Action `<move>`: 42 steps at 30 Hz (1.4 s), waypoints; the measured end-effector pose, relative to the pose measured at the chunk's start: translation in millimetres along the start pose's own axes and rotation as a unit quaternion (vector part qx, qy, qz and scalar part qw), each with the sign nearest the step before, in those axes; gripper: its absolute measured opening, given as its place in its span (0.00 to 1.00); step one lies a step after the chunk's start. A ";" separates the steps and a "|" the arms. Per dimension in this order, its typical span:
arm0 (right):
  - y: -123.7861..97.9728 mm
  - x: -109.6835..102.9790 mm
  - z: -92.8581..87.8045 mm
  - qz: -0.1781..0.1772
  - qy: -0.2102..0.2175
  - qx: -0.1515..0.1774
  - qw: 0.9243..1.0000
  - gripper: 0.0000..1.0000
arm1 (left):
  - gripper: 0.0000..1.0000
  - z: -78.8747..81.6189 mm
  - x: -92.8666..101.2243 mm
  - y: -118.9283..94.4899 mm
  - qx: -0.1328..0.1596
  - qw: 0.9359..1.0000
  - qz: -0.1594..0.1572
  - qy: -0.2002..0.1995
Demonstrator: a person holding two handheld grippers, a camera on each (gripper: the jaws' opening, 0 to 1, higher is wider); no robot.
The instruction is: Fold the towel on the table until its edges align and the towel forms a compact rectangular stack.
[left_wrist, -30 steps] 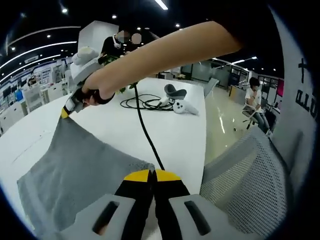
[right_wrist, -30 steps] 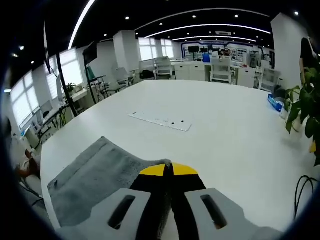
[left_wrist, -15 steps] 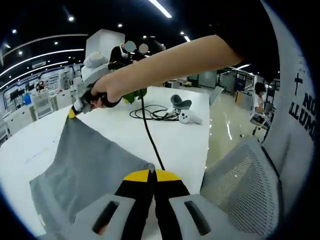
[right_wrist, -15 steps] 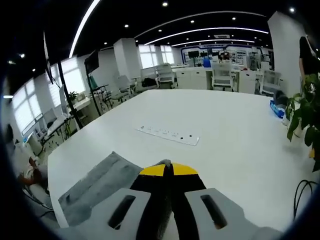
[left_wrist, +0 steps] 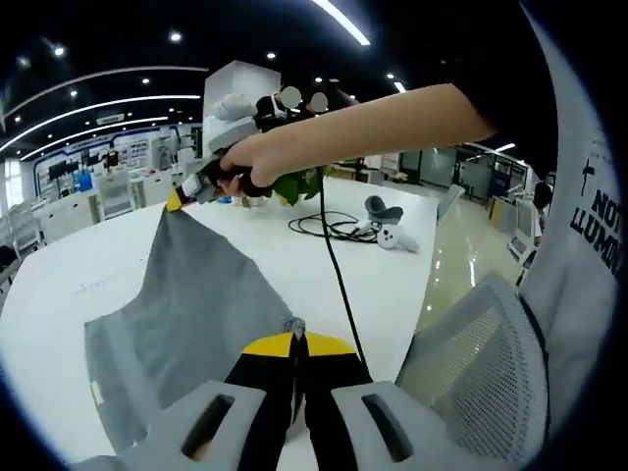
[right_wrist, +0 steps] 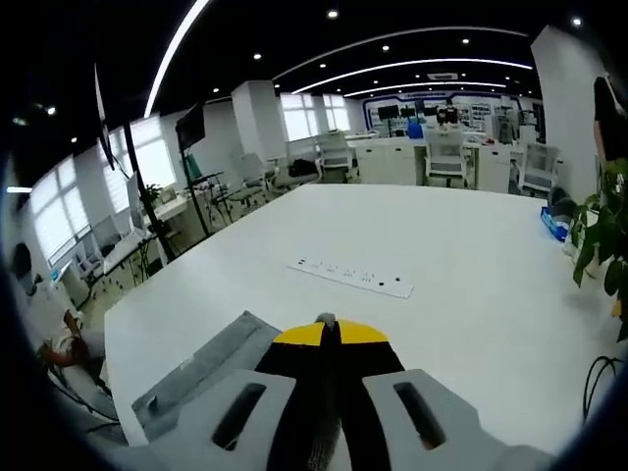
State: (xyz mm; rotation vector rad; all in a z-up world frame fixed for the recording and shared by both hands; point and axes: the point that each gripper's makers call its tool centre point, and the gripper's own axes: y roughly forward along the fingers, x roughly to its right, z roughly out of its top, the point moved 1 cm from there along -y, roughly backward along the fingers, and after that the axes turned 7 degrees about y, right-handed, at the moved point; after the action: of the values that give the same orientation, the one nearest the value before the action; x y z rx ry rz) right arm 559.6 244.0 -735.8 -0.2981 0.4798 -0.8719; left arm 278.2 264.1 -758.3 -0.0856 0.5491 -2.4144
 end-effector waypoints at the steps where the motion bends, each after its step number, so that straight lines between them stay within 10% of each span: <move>1: 0.9 -2.7 0.8 0.001 -0.001 0.000 1.000 0.00 | 0.02 -0.7 -2.4 -3.7 0.002 1.000 0.007 -0.002; 42: 51.7 -86.4 14.2 0.023 -0.009 -0.001 1.000 0.00 | 0.02 -61.4 -60.5 -84.9 -0.024 0.992 0.098 -0.074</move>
State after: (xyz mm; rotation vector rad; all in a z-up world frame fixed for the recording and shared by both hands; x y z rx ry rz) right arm 553.6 344.6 -722.2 -0.2955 0.4692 -0.8232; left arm 263.7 383.1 -775.0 -0.2180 0.5215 -2.1845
